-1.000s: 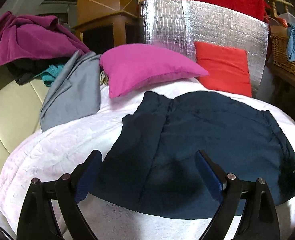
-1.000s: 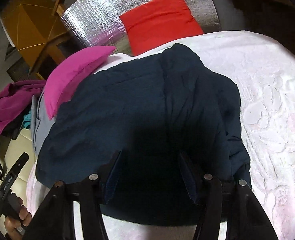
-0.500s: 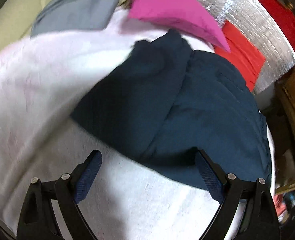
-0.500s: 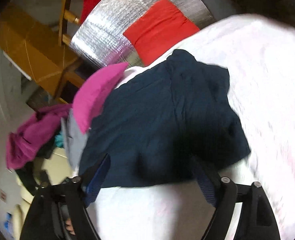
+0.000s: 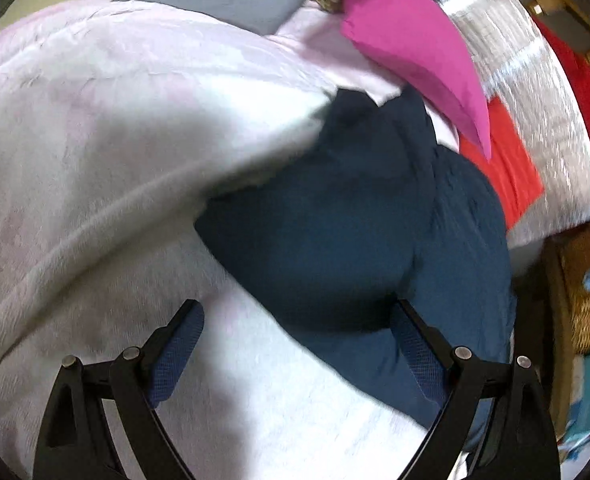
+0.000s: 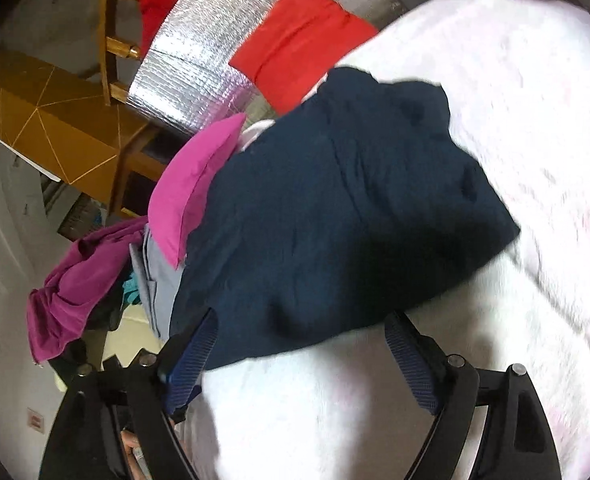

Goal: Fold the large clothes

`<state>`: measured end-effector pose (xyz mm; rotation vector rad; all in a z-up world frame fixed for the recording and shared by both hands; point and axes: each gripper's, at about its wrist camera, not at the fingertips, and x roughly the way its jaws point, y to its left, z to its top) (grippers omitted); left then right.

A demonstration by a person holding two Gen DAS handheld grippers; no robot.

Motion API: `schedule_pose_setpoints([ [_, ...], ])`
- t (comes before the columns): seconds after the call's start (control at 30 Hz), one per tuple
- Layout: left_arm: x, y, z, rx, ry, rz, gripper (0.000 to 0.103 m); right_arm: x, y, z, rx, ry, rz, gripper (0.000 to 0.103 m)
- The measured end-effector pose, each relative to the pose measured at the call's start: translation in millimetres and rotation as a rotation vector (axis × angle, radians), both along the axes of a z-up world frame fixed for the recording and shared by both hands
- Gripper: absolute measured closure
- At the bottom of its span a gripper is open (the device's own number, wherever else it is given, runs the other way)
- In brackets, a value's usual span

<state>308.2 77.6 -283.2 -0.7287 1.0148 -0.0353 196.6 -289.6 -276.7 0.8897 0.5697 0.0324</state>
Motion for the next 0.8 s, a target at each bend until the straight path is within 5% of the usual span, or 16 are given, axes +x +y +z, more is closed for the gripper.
schedule_pose_setpoints([
  [0.23,12.4,-8.6,6.5,0.168,-0.031,0.002,0.009,28.2,-21.2,-28.7,0.028,0.085,-0.021,0.057],
  [0.4,8.4,1.4,18.3,0.246,-0.044,0.016,0.009,12.8,-29.4,-6.7,0.010,0.054,-0.010,0.055],
  [0.47,9.1,4.4,27.5,0.312,-0.067,0.041,0.009,2.1,-37.1,5.9,0.009,0.003,-0.034,0.034],
  [0.6,8.1,11.0,44.5,0.447,-0.145,0.080,0.009,-13.3,-61.7,24.2,-0.037,-0.035,-0.148,0.024],
  [0.8,27.4,8.0,23.7,0.396,-0.090,-0.002,0.009,6.6,-84.0,-7.5,-0.010,0.094,-0.181,0.024],
])
